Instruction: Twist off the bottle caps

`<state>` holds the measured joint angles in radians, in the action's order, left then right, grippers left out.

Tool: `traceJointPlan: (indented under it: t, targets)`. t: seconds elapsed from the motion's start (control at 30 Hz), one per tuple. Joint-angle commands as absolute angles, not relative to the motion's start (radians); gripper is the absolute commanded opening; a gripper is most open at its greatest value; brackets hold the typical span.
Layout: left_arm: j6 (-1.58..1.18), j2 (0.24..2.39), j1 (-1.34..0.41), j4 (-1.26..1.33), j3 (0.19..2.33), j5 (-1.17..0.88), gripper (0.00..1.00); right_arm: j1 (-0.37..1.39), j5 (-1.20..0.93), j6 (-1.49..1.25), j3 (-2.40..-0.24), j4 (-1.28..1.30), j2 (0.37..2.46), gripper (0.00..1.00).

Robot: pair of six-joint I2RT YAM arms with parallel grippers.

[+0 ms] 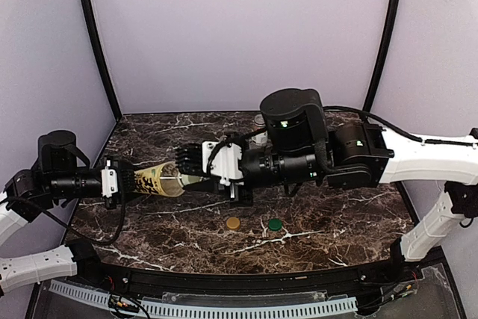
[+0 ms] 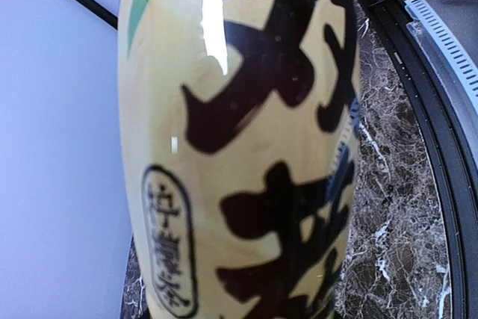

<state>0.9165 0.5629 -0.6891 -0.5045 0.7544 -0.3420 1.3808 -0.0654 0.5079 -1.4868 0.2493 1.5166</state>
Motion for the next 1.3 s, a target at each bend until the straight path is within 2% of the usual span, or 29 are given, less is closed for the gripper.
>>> traceJointPlan:
  t: [0.0, 0.43, 0.63, 0.67, 0.83, 0.9, 0.97, 1.13, 1.27]
  targets:
    - [0.945, 0.552, -0.669, -0.702, 0.769, -0.375, 0.21, 1.403, -0.006, 0.861, -1.493, 0.436, 1.386, 0.0]
    - [1.0, 0.602, -0.669, -0.758, 0.776, -0.414, 0.2, 1.481, 0.337, 1.355, -1.564, 0.509, 1.495, 0.0]
    - [0.995, 0.6, -0.669, -0.741, 0.772, -0.416, 0.21, 1.484, 0.318, 1.387, -1.574, 0.444, 1.512, 0.0]
    - [0.994, 0.597, -0.669, -0.736, 0.772, -0.418, 0.2, 1.483, 0.315, 1.388, -1.561, 0.416, 1.503, 0.06]
    - [0.981, 0.589, -0.669, -0.724, 0.773, -0.422, 0.2, 1.483, 0.309, 1.377, -1.5, 0.316, 1.475, 0.58]
    - [0.968, 0.585, -0.669, -0.715, 0.772, -0.417, 0.2, 1.484, 0.313, 1.359, -1.5, 0.305, 1.479, 0.71]
    - [0.952, 0.584, -0.668, -0.703, 0.773, -0.412, 0.2, 1.485, 0.318, 1.34, -1.501, 0.294, 1.482, 0.76]
    - [0.89, 0.582, -0.669, -0.649, 0.767, -0.366, 0.19, 1.485, 0.29, 1.24, -1.49, 0.271, 1.463, 0.79]
    - [0.816, 0.586, -0.667, -0.495, 0.723, -0.198, 0.17, 1.459, 0.356, 0.974, -1.494, 0.226, 1.468, 0.81]
